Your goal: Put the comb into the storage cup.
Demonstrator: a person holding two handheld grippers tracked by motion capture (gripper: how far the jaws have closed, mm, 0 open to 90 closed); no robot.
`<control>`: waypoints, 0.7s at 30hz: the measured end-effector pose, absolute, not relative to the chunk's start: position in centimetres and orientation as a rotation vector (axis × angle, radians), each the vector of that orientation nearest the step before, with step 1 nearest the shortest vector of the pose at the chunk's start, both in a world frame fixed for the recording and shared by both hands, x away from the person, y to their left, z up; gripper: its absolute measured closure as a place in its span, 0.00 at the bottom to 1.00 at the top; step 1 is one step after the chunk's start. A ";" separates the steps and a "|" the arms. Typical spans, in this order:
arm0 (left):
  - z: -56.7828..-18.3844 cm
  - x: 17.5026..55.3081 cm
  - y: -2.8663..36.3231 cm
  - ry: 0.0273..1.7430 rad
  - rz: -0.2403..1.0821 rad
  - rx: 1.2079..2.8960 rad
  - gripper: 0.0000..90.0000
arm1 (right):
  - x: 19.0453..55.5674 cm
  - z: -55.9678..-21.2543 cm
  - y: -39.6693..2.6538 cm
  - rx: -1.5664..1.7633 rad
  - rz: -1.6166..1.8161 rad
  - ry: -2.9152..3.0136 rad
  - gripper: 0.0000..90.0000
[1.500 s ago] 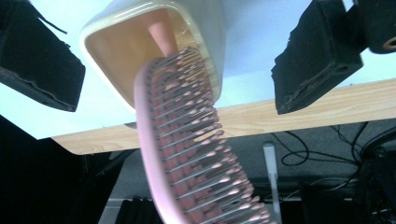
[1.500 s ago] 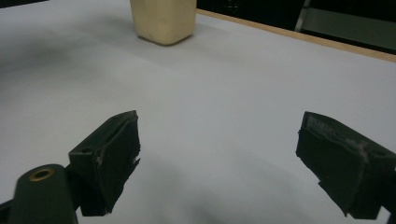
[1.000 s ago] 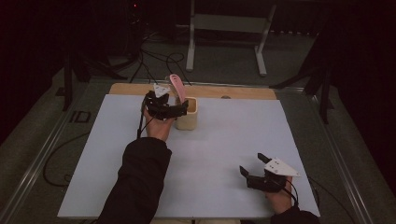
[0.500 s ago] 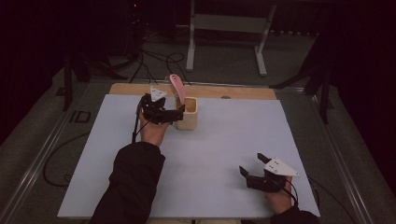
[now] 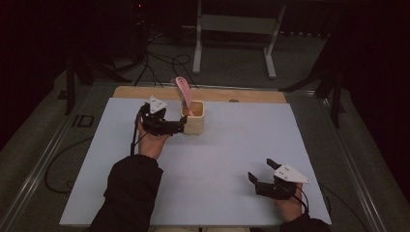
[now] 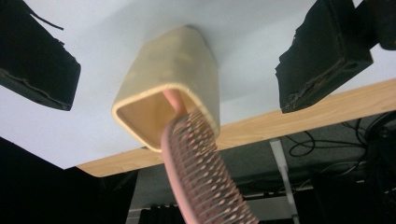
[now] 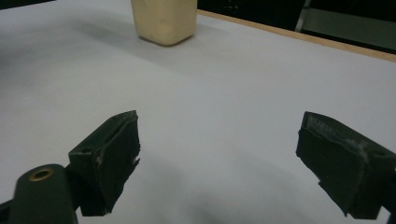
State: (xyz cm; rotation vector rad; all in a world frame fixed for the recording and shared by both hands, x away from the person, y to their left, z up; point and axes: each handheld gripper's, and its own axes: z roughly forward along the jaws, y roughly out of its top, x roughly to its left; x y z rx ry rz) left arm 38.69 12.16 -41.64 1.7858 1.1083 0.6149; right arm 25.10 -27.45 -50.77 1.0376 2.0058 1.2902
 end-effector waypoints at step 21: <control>-44.7 34.5 18.0 1.172 0.553 1.716 0.00 | 25.1 -50.8 -27.5 1.049 1.287 2.000 0.14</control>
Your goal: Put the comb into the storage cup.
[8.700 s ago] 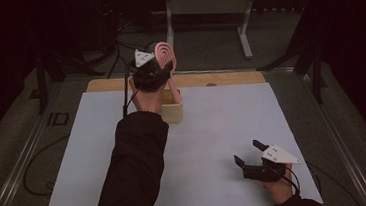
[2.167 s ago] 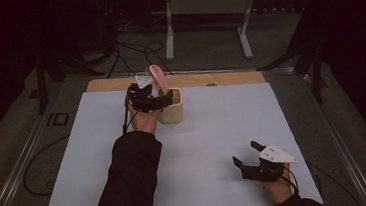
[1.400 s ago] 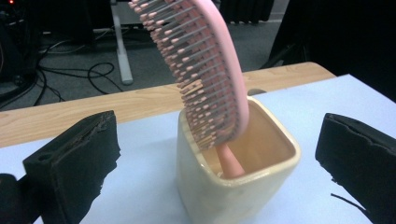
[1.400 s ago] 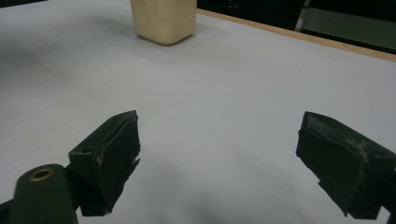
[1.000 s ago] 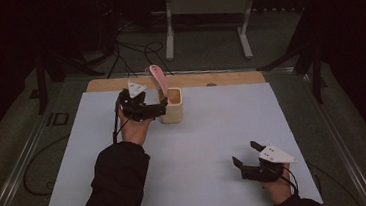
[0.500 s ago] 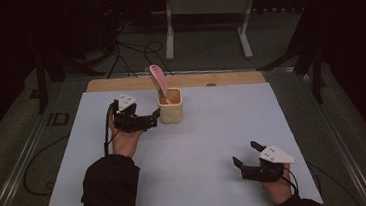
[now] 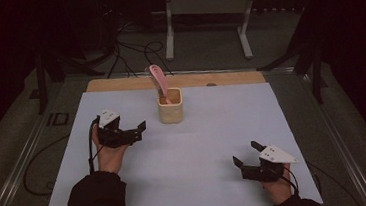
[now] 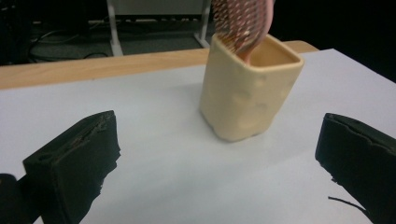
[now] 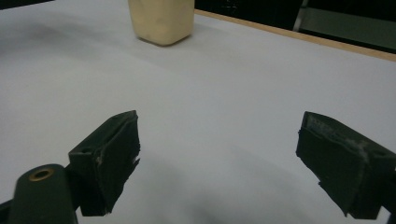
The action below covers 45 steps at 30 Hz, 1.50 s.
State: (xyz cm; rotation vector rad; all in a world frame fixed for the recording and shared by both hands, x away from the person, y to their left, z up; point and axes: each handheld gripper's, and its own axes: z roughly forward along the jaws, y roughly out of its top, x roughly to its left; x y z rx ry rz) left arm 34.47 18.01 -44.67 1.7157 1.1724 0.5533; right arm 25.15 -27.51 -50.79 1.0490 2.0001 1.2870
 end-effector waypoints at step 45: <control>-50.3 26.2 22.8 1.167 0.605 1.771 0.00 | 25.0 -50.5 -28.2 1.059 1.301 1.964 0.14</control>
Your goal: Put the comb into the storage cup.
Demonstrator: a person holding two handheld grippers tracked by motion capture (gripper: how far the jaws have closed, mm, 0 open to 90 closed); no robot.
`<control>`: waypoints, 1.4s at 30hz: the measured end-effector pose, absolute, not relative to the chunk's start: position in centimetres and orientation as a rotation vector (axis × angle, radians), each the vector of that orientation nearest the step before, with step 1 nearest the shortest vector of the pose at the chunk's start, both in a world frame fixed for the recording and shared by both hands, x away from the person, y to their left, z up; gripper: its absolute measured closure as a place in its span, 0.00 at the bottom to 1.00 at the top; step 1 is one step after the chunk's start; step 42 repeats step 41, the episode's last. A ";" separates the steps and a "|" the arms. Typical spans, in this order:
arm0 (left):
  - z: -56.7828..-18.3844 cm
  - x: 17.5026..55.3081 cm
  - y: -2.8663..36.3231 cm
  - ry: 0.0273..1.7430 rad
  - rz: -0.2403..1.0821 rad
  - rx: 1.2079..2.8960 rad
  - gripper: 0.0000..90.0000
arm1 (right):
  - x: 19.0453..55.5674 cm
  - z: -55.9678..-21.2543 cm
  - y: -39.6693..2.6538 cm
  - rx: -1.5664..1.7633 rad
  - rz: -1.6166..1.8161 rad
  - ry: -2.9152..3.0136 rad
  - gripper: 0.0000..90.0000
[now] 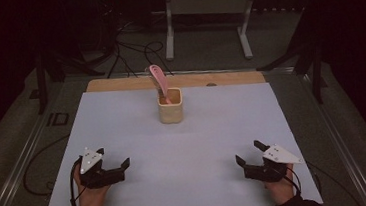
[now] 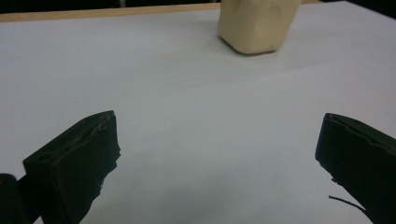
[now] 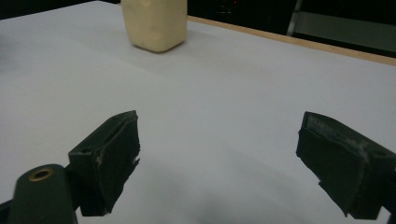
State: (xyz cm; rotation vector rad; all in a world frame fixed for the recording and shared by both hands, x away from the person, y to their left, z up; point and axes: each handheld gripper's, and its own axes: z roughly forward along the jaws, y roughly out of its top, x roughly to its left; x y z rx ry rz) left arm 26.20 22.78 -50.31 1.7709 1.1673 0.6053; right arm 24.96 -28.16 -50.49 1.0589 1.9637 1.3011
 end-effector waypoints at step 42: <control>-49.8 23.4 25.7 1.148 0.757 1.729 0.00 | 24.8 -49.8 -29.5 1.075 1.364 1.924 0.13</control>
